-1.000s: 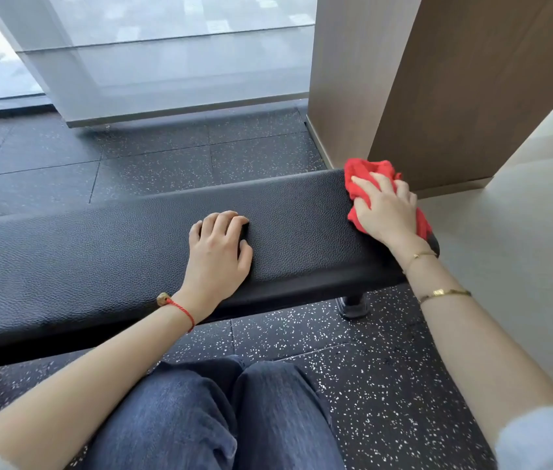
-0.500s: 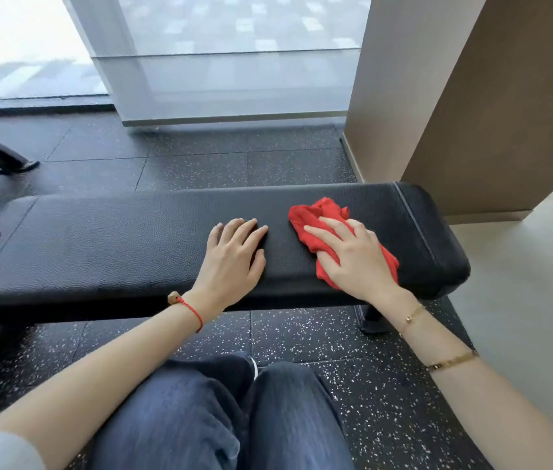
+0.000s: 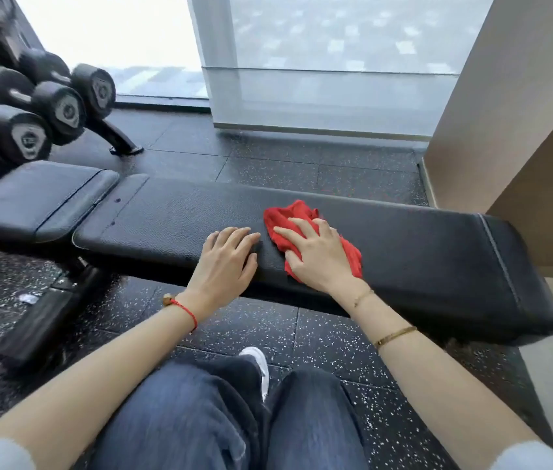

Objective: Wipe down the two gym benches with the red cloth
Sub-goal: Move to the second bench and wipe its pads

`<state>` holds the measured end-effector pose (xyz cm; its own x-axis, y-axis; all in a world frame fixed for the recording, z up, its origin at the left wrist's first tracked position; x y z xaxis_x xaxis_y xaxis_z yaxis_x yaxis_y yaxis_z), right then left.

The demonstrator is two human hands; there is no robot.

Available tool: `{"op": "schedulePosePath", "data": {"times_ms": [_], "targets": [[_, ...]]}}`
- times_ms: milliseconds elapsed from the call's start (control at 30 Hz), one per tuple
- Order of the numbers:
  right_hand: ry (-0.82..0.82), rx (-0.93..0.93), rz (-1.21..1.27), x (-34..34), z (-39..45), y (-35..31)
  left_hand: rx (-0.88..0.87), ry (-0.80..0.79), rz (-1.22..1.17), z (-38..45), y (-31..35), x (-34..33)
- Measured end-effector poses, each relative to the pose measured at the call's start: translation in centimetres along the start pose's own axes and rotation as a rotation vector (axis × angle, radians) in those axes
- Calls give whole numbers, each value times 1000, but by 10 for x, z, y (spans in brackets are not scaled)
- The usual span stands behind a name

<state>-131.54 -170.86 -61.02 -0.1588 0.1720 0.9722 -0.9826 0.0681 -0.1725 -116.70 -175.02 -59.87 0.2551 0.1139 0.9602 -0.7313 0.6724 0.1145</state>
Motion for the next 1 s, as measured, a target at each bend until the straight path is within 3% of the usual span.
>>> {"op": "schedulePosePath", "data": {"times_ms": [133, 400, 533, 867, 1000], "targets": [[22, 33, 5, -1, -9, 8, 53, 39, 7, 5, -32, 7], [53, -180, -32, -2, 39, 30, 153, 78, -5, 18, -95, 21], [20, -220, -35, -13, 72, 7, 161, 69, -7, 14, -123, 19], [9, -52, -11, -28, 53, -91, 59, 42, -58, 30, -176, 11], [61, -235, -33, -22, 47, -70, 4, 61, -114, 30, -178, 6]]}}
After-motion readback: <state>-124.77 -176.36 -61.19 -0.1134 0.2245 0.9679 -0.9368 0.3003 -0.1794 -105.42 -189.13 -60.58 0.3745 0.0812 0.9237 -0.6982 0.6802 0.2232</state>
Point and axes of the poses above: each hand's wrist, its own z-axis towards the middle knuckle, its own x-axis out of the back of the hand, y = z × x, the point moved 9 cm from there along z, towards the middle knuckle, and after that the axes turned 3 degrees about x, right-handed, at the moved point
